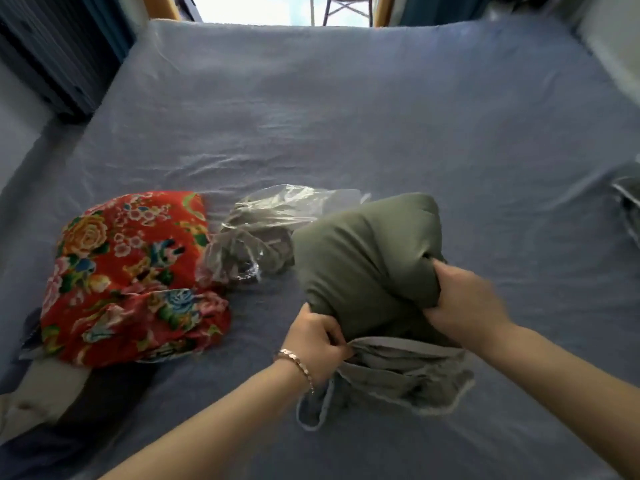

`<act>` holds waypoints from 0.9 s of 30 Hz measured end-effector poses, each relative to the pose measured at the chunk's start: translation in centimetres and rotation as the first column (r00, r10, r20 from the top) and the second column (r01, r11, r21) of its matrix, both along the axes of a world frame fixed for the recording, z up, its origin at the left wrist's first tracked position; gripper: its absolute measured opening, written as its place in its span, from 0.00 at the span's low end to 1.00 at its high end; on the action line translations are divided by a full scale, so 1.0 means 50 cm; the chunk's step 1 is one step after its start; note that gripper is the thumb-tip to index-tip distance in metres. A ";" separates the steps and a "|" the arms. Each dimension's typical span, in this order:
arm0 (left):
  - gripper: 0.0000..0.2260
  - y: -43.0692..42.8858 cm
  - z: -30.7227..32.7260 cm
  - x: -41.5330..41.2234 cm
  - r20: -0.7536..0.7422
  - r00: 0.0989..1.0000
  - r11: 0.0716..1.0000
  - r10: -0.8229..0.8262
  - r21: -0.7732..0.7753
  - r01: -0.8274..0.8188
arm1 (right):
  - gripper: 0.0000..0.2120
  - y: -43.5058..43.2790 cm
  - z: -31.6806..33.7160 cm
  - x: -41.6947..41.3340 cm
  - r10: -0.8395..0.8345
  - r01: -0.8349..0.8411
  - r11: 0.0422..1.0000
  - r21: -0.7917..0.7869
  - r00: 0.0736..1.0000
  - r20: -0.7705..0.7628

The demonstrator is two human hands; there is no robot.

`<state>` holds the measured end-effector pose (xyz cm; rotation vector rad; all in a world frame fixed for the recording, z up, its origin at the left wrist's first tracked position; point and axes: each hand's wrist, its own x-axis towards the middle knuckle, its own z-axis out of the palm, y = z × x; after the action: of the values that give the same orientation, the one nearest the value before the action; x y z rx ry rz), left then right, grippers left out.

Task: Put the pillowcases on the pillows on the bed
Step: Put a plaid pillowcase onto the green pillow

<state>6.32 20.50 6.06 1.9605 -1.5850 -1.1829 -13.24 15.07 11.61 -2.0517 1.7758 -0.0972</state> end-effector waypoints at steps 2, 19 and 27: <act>0.02 -0.006 -0.044 -0.130 -0.004 1.000 1.000 -0.004 0.003 0.004 | 0.16 -0.004 -0.053 -0.117 -0.125 0.128 0.989 0.070 0.991 -0.047; 0.03 -0.042 -0.187 -0.498 0.185 0.846 0.800 -0.500 -0.275 0.533 | 0.70 -0.103 -0.274 -0.305 -0.521 0.624 0.529 0.575 0.774 -0.361; 0.07 -0.048 -0.131 -0.447 0.041 0.940 0.925 -0.339 -0.166 0.341 | 0.42 -0.087 -0.251 -0.411 -0.702 0.624 0.560 0.545 0.707 -0.088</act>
<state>-16.03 18.09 -0.51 1.6300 -2.0215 -1.1122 -33.77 10.73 -0.95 -0.8702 2.0911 0.0422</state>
